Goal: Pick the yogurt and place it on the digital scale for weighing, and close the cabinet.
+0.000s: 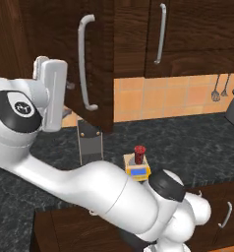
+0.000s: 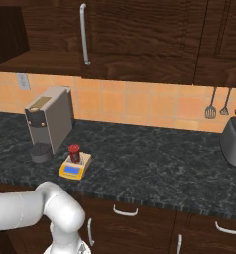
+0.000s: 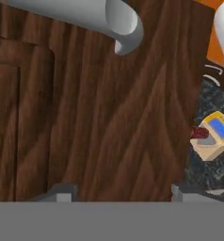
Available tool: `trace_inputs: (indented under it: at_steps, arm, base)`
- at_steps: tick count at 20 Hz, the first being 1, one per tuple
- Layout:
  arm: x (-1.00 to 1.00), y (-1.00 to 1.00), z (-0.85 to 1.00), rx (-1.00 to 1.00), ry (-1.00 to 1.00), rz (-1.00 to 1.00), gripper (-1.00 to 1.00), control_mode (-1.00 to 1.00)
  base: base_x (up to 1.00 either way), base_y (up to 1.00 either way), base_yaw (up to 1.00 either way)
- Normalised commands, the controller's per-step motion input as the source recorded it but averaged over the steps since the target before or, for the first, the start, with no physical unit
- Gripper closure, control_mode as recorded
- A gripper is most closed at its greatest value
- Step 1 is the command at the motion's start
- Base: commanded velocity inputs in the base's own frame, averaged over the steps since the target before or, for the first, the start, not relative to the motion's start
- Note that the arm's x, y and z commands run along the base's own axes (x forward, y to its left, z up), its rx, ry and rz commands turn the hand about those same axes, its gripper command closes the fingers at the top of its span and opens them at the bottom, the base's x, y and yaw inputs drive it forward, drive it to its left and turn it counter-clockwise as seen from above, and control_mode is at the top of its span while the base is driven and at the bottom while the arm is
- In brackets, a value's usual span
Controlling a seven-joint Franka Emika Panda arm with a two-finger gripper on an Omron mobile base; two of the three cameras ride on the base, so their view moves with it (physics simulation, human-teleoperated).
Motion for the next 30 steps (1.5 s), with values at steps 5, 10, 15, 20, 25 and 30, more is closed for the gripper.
trace_inputs:
  at_steps: [5, 10, 15, 20, 25, 30]
  arm:
    - [0.21, -1.0, 0.01, 0.0, 0.02, -0.01, -1.0, -1.0]
    - [0.46, -1.0, 0.0, -0.01, 0.05, 0.0, -1.0, -1.0]
    - [0.92, -1.0, 0.0, 0.0, 0.14, 0.0, -1.0, -1.0]
    - [1.0, -1.0, 0.0, 0.0, 0.2, 0.03, -1.0, -1.0]
    - [1.0, -1.0, -0.07, 0.0, 0.28, 0.02, -1.0, -1.0]
    - [1.0, -1.0, -0.36, 0.0, 0.34, 0.0, -1.0, -1.0]
  base:
    - [0.0, 0.0, 0.0]
    - [0.0, 0.0, 0.0]
    - [0.0, 0.0, 0.0]
    - [0.0, 0.0, 0.0]
    - [0.0, 0.0, 0.0]
    - [0.0, 0.0, 0.0]
